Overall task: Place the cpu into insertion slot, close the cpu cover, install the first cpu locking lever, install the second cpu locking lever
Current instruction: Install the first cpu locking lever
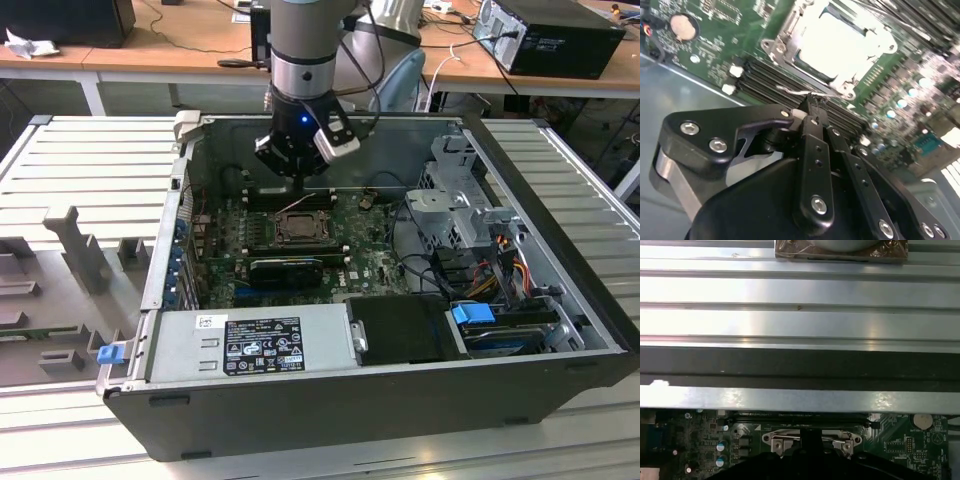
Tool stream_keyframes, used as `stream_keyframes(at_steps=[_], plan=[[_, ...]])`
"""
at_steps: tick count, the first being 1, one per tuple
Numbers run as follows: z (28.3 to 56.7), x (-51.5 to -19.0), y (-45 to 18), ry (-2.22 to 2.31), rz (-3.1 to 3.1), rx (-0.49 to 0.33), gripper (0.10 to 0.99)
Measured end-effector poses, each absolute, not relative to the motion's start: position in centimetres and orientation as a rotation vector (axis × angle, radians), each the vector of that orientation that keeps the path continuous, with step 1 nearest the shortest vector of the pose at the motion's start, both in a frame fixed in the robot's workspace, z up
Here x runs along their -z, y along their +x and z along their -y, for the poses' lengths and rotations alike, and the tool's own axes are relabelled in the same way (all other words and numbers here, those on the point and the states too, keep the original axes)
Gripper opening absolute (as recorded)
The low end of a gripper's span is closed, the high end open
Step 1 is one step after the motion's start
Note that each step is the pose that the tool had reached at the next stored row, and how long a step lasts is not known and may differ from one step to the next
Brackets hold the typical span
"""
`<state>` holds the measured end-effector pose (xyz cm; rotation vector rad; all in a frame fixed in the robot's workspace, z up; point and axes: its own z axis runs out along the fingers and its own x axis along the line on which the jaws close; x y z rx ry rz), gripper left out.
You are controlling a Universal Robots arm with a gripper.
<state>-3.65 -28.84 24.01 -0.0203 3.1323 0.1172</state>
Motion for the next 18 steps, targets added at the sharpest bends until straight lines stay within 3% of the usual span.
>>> stream_keyframes(at_steps=[18], plan=[[28.3, -21.0, -1.9, -0.078, -3.133, -0.126, 0.106]])
